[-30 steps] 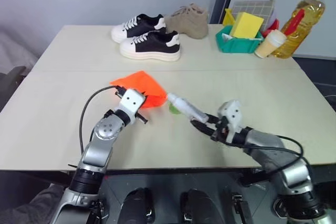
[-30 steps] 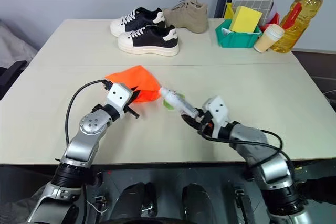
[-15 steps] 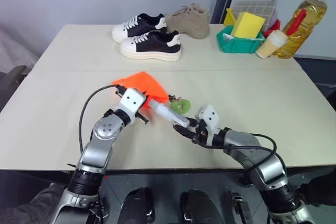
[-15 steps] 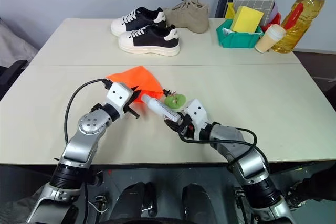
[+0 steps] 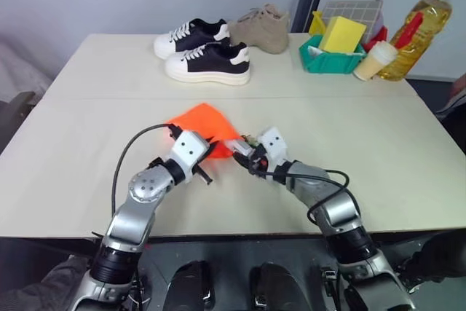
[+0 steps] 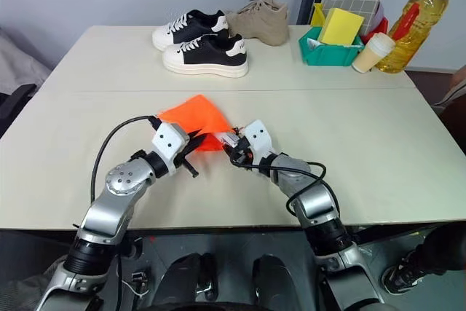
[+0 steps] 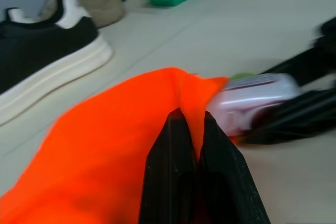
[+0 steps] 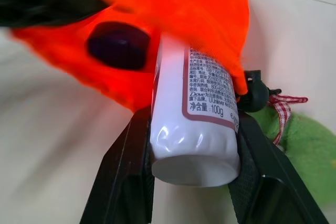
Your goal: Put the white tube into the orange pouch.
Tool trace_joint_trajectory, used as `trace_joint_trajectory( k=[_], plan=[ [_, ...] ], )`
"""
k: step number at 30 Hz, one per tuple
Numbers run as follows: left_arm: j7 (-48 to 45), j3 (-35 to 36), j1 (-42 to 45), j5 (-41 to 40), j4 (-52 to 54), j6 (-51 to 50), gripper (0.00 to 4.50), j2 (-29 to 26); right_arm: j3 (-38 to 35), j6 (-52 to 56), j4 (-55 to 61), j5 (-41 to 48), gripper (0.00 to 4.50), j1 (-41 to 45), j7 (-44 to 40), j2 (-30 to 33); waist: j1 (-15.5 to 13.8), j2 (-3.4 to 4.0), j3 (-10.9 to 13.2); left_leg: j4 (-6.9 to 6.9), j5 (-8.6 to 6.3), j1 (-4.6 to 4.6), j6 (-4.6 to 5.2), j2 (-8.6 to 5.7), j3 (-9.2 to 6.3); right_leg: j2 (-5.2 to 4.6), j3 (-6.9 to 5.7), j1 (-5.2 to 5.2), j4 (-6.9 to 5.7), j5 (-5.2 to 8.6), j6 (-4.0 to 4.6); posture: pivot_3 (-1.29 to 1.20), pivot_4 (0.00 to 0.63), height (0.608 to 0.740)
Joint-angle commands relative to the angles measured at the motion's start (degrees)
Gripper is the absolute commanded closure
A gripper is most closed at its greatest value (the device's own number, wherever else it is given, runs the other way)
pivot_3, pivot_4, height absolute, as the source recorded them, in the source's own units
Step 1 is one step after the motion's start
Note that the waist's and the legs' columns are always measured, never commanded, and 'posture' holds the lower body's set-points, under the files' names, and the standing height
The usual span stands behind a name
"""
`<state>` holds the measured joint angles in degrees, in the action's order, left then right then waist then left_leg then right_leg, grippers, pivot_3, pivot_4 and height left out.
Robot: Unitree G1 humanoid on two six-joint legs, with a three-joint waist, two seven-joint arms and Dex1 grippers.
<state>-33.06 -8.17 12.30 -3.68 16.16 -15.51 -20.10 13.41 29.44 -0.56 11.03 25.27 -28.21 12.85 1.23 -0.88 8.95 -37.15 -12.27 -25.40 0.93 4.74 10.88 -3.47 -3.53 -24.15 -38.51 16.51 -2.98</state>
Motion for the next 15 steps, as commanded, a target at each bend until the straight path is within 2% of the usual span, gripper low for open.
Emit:
trace_joint_trajectory(
  k=[1,12,15],
  plan=[
    [-3.02,-0.31,-0.91,-3.65,4.74,-1.84,4.50,-1.00,1.11,-1.57,-0.84,-1.65,2.93,3.60,0.31,-1.81,-0.01,0.00,0.00,0.01,0.01,0.00,-0.02,0.00,0.01,0.00,0.00,-0.01,-0.01,0.00,0.00,0.00,0.150,0.740],
    [-4.06,0.60,-2.76,-5.38,6.97,-4.05,4.50,-3.90,2.59,-0.38,-3.56,-3.27,2.93,7.55,-1.41,-5.29,-0.03,0.00,0.00,0.01,0.01,-0.02,-0.04,0.00,0.02,-0.03,0.00,-0.04,-0.01,0.00,0.00,0.00,0.150,0.740],
    [-3.85,1.13,-2.94,-5.41,6.70,-3.70,4.50,-4.44,1.85,0.25,-1.75,-2.86,1.94,6.65,-2.13,-4.46,0.00,0.00,0.00,0.03,0.01,-0.03,-0.04,0.00,0.02,-0.03,0.01,-0.05,-0.01,0.00,0.01,0.00,0.150,0.740]
  ],
)
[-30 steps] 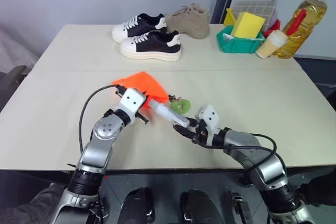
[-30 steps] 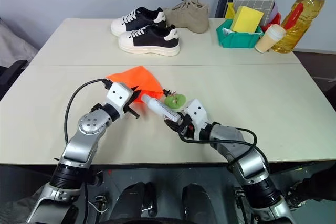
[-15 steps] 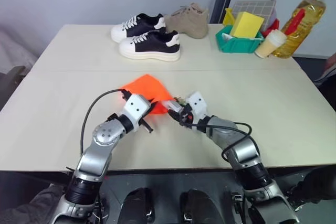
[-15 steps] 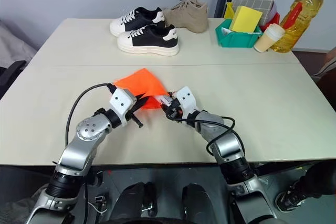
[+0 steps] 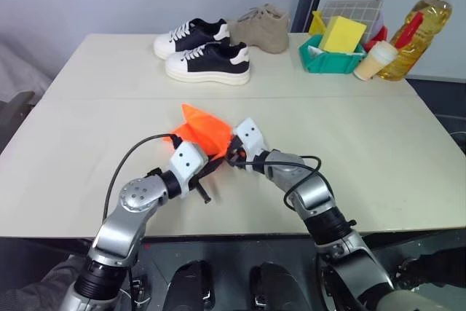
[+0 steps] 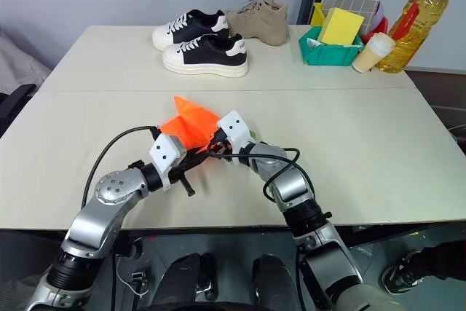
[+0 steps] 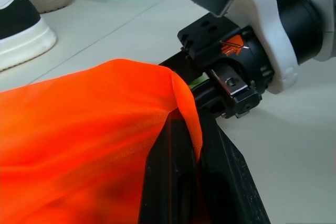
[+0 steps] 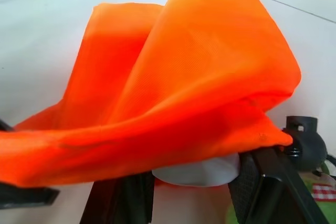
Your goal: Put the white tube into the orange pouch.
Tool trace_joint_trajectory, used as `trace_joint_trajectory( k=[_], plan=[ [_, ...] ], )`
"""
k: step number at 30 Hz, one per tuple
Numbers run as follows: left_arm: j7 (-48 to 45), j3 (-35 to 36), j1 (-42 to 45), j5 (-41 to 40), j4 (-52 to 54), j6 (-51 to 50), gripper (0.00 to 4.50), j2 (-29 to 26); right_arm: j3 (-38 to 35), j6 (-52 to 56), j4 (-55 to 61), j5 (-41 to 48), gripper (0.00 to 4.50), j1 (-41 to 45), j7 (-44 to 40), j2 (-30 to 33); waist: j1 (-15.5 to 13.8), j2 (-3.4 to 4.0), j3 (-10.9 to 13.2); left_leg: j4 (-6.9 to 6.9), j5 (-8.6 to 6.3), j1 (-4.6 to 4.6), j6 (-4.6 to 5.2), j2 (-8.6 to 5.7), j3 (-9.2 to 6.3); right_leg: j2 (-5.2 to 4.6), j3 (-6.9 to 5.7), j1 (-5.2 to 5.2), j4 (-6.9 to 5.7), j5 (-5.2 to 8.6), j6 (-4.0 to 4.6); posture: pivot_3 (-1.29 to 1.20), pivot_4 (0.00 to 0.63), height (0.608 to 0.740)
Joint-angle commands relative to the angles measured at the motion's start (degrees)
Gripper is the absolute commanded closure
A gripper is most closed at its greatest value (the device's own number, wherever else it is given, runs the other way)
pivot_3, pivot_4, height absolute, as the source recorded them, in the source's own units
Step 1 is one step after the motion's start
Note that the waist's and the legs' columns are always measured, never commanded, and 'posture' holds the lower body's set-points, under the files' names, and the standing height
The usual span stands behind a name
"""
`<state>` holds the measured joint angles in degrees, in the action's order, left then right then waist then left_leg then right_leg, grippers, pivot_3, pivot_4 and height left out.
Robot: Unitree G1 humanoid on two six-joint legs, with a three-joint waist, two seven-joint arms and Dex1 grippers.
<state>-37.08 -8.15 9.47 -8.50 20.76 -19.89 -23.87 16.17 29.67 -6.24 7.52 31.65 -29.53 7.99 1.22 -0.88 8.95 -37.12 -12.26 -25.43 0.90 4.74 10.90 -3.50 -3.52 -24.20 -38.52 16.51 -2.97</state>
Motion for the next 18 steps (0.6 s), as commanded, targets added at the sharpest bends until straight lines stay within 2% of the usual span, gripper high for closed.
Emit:
trace_joint_trajectory(
  k=[1,3,4,13,16,18],
  plan=[
    [0.17,1.26,-0.16,-0.62,2.07,0.76,4.50,-0.86,-1.28,0.39,4.59,0.79,1.43,-0.08,-0.87,0.74,0.01,0.00,0.00,0.01,0.00,0.00,0.00,0.00,0.00,0.00,0.00,-0.01,0.00,0.00,0.00,0.00,0.150,0.740],
    [0.01,2.08,-0.40,-1.02,1.97,0.97,4.50,-1.52,-1.21,0.99,8.30,0.46,0.42,-1.78,-1.98,3.18,-0.11,0.00,0.00,0.01,0.00,0.00,0.00,0.00,0.00,-0.01,0.00,-0.01,0.00,0.00,0.00,0.00,0.150,0.740],
    [-0.09,2.54,-0.48,-1.23,1.80,1.15,4.50,-1.91,-1.25,1.48,10.62,0.57,0.05,-2.78,-2.66,4.50,-0.17,0.00,0.00,0.01,0.00,-0.01,0.00,0.00,0.00,-0.03,0.00,-0.01,0.01,0.00,0.00,0.00,0.150,0.740],
    [-3.00,6.82,-0.93,-5.09,-0.83,1.45,4.50,-5.18,-6.21,5.95,29.71,6.90,0.05,-13.12,-11.93,19.52,-0.05,0.00,0.00,0.05,-0.21,-0.02,0.32,0.00,-0.03,-0.06,0.00,-0.03,0.06,0.05,0.09,0.00,0.150,0.740],
    [-4.39,8.09,-0.79,-6.62,-2.15,1.18,3.67,-6.22,-7.68,7.78,29.27,7.15,0.00,-13.33,-10.17,20.11,0.03,0.00,0.00,0.05,-0.21,0.00,0.32,0.01,-0.03,-0.05,0.00,-0.03,0.06,0.09,0.17,0.00,0.150,0.740],
    [-5.15,8.85,-0.62,-7.27,-3.05,1.38,2.63,-6.80,-7.81,7.85,27.81,6.42,0.00,-13.02,-8.89,19.80,-0.07,0.00,0.00,0.04,-0.20,0.00,0.31,0.01,-0.04,-0.05,0.00,-0.03,0.06,0.10,0.20,0.00,0.150,0.740]
  ],
)
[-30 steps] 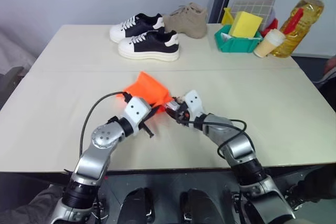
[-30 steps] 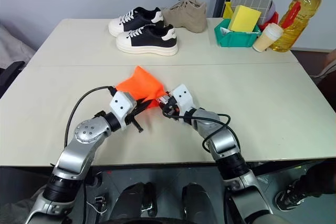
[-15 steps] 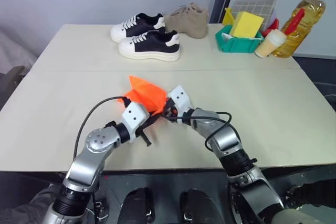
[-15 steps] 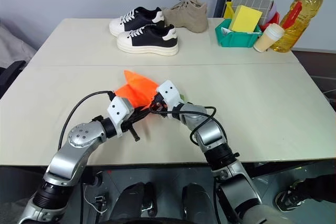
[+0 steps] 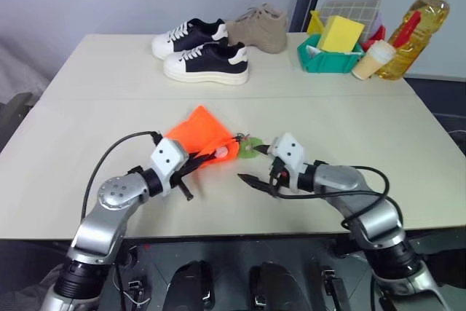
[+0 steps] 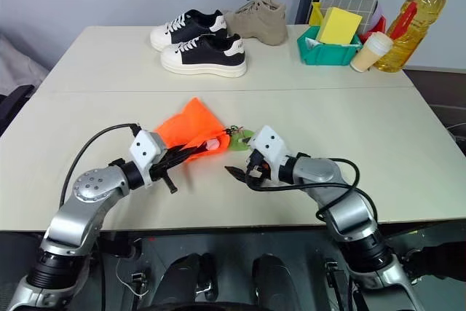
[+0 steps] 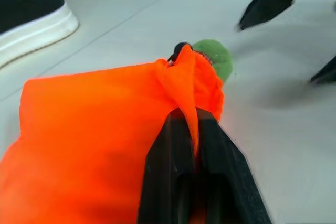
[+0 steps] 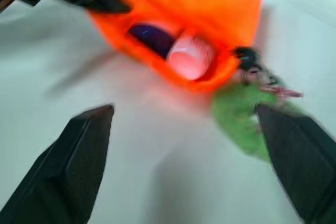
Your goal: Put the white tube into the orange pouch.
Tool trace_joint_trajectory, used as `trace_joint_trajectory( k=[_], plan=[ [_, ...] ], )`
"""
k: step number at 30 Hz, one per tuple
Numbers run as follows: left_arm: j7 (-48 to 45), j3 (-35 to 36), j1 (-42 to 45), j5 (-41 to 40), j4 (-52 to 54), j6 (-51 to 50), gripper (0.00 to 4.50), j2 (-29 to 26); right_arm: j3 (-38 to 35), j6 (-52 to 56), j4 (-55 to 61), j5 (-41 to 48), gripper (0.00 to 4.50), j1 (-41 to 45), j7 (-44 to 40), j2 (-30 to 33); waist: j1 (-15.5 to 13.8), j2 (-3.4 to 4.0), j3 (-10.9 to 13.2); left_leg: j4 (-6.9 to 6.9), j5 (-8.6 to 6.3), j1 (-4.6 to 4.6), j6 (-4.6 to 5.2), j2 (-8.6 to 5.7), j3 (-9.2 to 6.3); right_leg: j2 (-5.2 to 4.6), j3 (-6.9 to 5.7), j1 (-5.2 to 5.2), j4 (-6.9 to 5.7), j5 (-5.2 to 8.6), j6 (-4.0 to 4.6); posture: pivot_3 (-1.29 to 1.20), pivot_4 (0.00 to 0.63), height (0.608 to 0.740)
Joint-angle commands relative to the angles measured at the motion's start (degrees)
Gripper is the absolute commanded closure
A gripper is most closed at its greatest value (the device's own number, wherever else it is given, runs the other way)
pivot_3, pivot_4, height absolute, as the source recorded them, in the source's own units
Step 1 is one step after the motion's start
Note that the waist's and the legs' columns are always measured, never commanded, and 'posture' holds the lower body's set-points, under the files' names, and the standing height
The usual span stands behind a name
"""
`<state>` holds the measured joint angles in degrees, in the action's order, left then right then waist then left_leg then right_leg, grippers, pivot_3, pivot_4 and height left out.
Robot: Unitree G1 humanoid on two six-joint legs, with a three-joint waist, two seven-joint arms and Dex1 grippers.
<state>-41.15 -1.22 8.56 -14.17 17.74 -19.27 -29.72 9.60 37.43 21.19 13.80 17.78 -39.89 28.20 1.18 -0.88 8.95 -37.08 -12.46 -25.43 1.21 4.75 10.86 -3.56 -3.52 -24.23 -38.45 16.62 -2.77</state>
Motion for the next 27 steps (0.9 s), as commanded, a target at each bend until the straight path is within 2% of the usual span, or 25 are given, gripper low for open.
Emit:
trace_joint_trajectory(
  k=[1,4,7,15,21,24,27],
  plan=[
    [-1.49,2.39,0.43,-1.92,-0.59,0.74,2.20,-1.39,-1.13,-0.41,-0.79,-0.44,0.00,1.12,2.08,-0.65,-0.03,0.00,0.00,-0.01,0.00,0.00,0.00,0.00,0.00,0.00,0.00,0.01,0.01,0.00,0.00,0.00,0.150,0.740],
    [-2.74,3.89,0.59,-2.89,-1.98,1.37,0.60,-2.74,-1.36,-1.47,-5.80,-2.14,0.00,3.06,5.51,-2.69,-0.01,0.00,0.00,-0.01,0.00,0.00,0.00,0.00,0.00,0.00,0.00,0.01,0.03,0.00,0.01,0.00,0.150,0.740],
    [-4.08,5.86,0.58,-4.38,-3.06,1.76,0.60,-3.84,-3.27,-0.67,-12.12,-2.46,0.00,6.07,9.10,-5.59,0.02,0.00,0.00,-0.01,0.00,-0.01,0.00,0.00,0.00,0.00,-0.01,0.00,0.03,0.00,0.01,0.00,0.150,0.740],
    [-4.24,7.45,-0.77,-4.39,-3.76,3.31,0.60,-4.79,-8.98,3.98,-19.98,1.99,0.00,10.55,11.83,-10.51,0.04,0.01,0.00,0.01,0.00,-0.03,0.00,-0.01,0.03,0.00,-0.01,0.00,0.04,-0.08,-0.13,0.00,0.150,0.740],
    [-3.49,6.73,-1.58,-3.99,-3.09,3.84,0.60,-3.90,-8.02,4.70,-25.20,1.15,0.00,12.23,12.71,-12.53,0.07,0.01,0.01,0.05,0.00,-0.03,0.00,-0.01,0.04,0.00,0.00,-0.01,0.04,-0.08,-0.14,0.00,0.150,0.740],
    [-3.26,6.56,-2.09,-4.01,-2.64,4.06,0.55,-3.55,-6.74,3.95,-26.56,-0.01,0.88,12.28,12.79,-12.50,0.19,0.01,0.00,0.04,0.00,-0.02,0.00,-0.01,0.06,0.00,0.00,-0.01,0.04,-0.08,-0.14,0.00,0.150,0.740],
    [-3.12,6.91,-2.55,-4.67,-1.97,3.91,0.55,-3.16,-5.96,3.13,-26.31,-0.67,2.37,11.97,12.15,-12.17,0.31,0.01,0.00,0.06,0.00,-0.02,0.00,-0.01,0.06,0.00,0.00,-0.01,0.04,-0.08,-0.14,0.00,0.150,0.740]
  ],
)
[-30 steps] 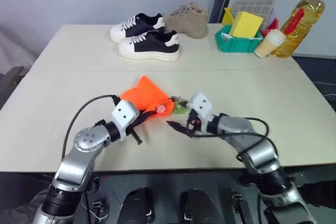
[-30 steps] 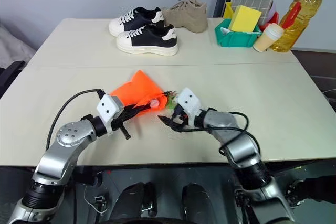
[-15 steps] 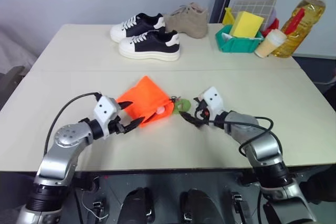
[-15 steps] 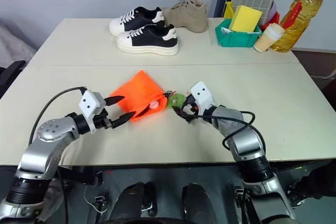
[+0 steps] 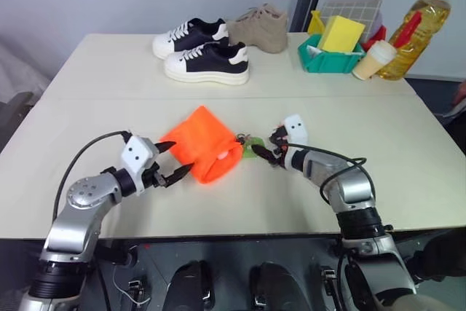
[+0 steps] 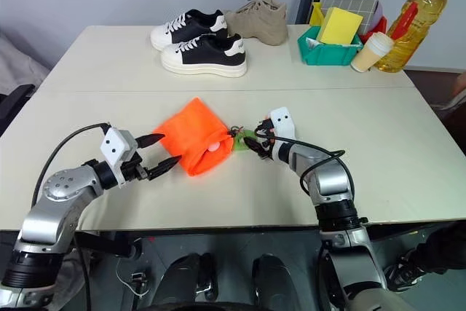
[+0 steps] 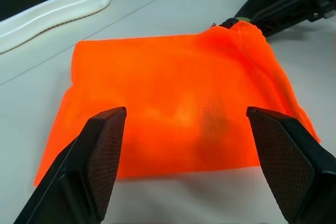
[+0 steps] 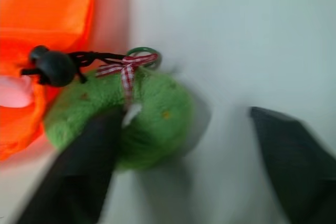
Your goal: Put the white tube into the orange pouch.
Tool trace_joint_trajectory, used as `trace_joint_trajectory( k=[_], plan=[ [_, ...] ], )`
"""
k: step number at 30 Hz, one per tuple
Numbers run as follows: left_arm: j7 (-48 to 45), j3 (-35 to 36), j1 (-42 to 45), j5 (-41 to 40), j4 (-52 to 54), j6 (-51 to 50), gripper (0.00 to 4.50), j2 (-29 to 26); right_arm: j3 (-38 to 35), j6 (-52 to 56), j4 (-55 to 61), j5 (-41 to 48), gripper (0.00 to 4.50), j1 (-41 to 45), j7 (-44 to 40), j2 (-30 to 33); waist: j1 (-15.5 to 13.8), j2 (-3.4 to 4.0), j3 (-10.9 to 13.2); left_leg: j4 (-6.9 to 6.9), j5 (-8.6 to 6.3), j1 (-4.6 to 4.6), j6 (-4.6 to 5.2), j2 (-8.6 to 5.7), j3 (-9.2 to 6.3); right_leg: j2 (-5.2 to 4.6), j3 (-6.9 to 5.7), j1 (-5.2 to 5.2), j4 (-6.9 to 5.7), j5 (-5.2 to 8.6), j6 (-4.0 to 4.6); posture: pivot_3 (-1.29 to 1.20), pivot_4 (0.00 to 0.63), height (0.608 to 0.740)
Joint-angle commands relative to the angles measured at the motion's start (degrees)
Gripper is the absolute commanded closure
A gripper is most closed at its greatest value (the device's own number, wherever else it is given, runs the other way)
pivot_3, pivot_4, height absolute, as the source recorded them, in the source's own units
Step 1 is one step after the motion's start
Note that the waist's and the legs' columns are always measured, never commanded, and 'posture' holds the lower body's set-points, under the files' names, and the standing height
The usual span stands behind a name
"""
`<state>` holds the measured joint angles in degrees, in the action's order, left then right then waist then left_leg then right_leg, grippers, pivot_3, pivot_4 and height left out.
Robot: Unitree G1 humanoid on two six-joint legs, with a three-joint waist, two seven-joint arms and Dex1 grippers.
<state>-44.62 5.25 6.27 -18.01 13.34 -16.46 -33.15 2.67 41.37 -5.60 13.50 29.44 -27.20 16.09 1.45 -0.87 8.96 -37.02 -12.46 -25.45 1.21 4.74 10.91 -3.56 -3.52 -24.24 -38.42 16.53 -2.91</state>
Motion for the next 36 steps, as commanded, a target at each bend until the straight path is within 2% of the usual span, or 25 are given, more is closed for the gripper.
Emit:
trace_joint_trajectory(
  k=[1,4,10,14,20,22,23,28,32,36],
  plan=[
    [0.46,0.63,-0.49,-0.95,2.66,1.08,0.55,0.38,1.04,-1.05,1.12,-0.29,2.83,0.05,-0.81,0.09,0.16,0.00,0.00,0.00,0.00,0.00,0.00,0.00,0.00,0.00,0.00,0.00,0.00,0.00,0.00,0.00,0.150,0.740],
    [0.78,0.89,-0.83,-1.11,3.01,1.02,0.55,0.55,0.78,-1.45,2.71,-0.21,4.45,-0.57,-0.91,0.78,0.32,0.00,0.00,0.00,0.00,0.00,0.00,0.00,0.00,0.00,0.00,0.00,0.00,0.00,0.00,0.00,0.150,0.740],
    [1.88,1.58,-0.59,-2.29,3.63,0.63,0.55,1.64,-1.53,-4.78,9.52,-1.98,4.49,-2.31,-0.30,5.58,0.29,0.02,0.01,0.00,-0.01,-0.02,-0.01,-0.01,-0.01,-0.04,0.00,-0.01,0.01,0.00,0.00,0.00,0.150,0.740],
    [2.26,1.63,1.05,-3.88,3.13,-0.20,0.55,2.40,-5.63,-6.81,17.24,-0.09,4.49,-3.11,-1.15,9.19,0.63,0.02,0.02,0.02,-0.01,-0.04,-0.01,-0.01,0.00,-0.03,0.01,-0.03,0.03,0.00,0.00,0.00,0.150,0.740],
    [0.78,1.39,5.60,-8.32,0.30,-3.13,0.55,3.67,-6.86,-6.33,23.32,1.96,4.49,-3.26,-3.46,11.38,0.98,0.02,0.01,0.04,0.01,-0.02,-0.01,0.00,-0.02,0.01,0.00,-0.02,0.03,-0.01,-0.01,0.00,0.150,0.740],
    [-0.44,0.92,8.71,-10.66,-1.27,-4.75,0.03,4.71,-6.87,-6.29,24.71,3.11,4.50,-2.97,-4.39,11.47,0.96,0.02,0.01,0.03,0.01,-0.02,0.00,0.00,-0.02,0.03,0.00,-0.01,0.02,-0.01,-0.03,0.00,0.150,0.740],
    [-1.07,0.44,10.24,-11.24,-2.15,-5.20,0.01,5.16,-6.78,-6.28,25.08,3.54,4.50,-2.81,-4.73,11.44,0.89,0.01,0.02,0.02,0.01,-0.02,0.00,0.00,-0.02,0.03,-0.01,0.00,0.02,-0.02,-0.04,0.00,0.150,0.740],
    [-3.97,-1.25,16.65,-11.84,-8.16,-5.95,0.01,7.16,-5.68,-6.35,25.77,4.82,4.50,-1.95,-5.85,11.23,0.73,0.01,0.02,-0.06,0.02,-0.02,0.00,-0.03,-0.02,0.05,-0.02,0.05,0.02,-0.02,-0.06,0.00,0.150,0.740],
    [-12.25,-6.52,24.26,-10.03,-18.15,-4.79,0.01,8.03,-4.78,-6.72,27.06,5.15,4.50,-2.50,-6.45,11.22,0.62,0.01,0.02,-0.06,0.22,-0.02,-0.31,-0.03,-0.03,0.12,-0.08,0.04,0.02,-0.02,-0.07,0.00,0.150,0.740],
    [-16.06,-8.65,30.03,-7.01,-27.24,-2.09,0.01,8.27,-4.63,-7.13,28.17,3.47,4.50,-4.20,-5.16,12.50,0.63,0.00,0.03,-0.07,0.22,-0.03,-0.31,-0.03,-0.02,0.11,-0.07,0.03,0.02,-0.02,-0.07,0.00,0.150,0.740]
  ],
)
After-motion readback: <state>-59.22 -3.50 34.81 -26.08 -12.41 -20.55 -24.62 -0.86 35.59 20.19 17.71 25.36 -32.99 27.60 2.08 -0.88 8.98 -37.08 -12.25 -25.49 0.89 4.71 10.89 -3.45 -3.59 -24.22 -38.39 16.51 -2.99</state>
